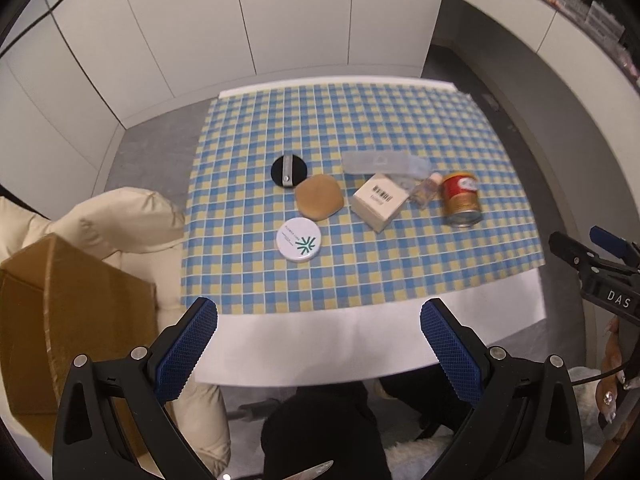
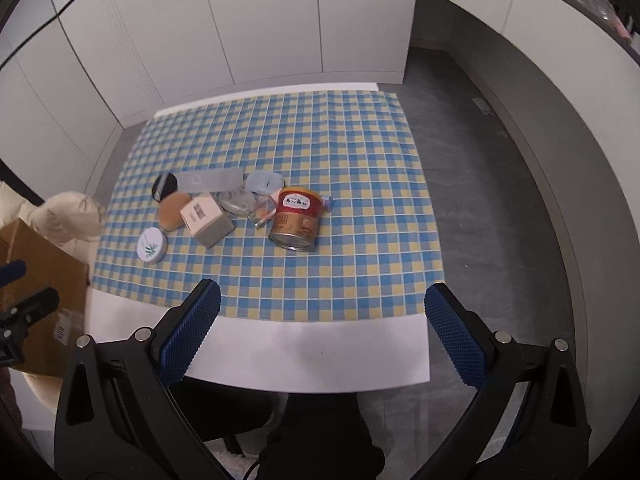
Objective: Organize objects
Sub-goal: 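Reach the right tool to the red can while the left tool reaches the white compact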
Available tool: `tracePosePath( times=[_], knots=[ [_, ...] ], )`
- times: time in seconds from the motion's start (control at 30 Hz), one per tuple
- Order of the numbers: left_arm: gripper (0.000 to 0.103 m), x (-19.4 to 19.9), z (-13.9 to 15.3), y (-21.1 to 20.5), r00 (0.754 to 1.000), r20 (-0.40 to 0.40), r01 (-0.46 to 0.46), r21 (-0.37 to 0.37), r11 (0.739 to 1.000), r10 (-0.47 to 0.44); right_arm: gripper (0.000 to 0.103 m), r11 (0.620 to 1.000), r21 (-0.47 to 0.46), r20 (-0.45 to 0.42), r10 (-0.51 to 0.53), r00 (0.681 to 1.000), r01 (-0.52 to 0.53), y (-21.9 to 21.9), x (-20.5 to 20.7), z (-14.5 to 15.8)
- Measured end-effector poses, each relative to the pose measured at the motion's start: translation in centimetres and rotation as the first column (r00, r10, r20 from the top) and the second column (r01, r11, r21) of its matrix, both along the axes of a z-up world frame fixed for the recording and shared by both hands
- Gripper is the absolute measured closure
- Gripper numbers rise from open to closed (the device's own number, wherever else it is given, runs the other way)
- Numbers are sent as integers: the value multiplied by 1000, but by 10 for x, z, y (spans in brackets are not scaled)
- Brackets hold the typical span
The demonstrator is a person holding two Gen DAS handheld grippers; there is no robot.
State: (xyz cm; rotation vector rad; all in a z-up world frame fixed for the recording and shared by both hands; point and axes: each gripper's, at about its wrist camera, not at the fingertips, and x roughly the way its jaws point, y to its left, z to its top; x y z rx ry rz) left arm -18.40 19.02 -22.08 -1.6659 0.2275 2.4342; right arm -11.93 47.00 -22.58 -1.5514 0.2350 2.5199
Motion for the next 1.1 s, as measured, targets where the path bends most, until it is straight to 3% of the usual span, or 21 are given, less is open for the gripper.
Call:
tracePosePath(
  times=[0.1,0.3,0.33,0.43,0.7,0.97,1.1],
  knots=[
    [2,-17,-27,-2,1000,15,-17,6,1000,17,0,999,-21,-18,-34,999,34,1,-11,-24],
    [2,-52,-90,-18,994,66,-95,59,994,91,0,972,-193,-5,-137,991,134,20,-39,-71],
    [7,-57,-99,-22,991,80,-111,75,991,105,0,969,-196,0,-153,988,150,21,-44,-78],
    [15,-73,-129,-26,982,122,-155,91,984,144,0,970,-160,22,-181,983,182,22,-62,-100],
    [16,-95,-177,-22,975,127,-187,39,982,181,0,972,-140,46,-185,982,190,17,-97,-132],
    [17,-99,-200,-20,979,51,-197,7,980,196,16,981,-87,112,-166,980,176,4,-114,-168],
    [17,-99,-205,-18,974,38,-225,12,974,224,27,988,-45,93,-142,985,147,-4,-115,-170]
  ],
)
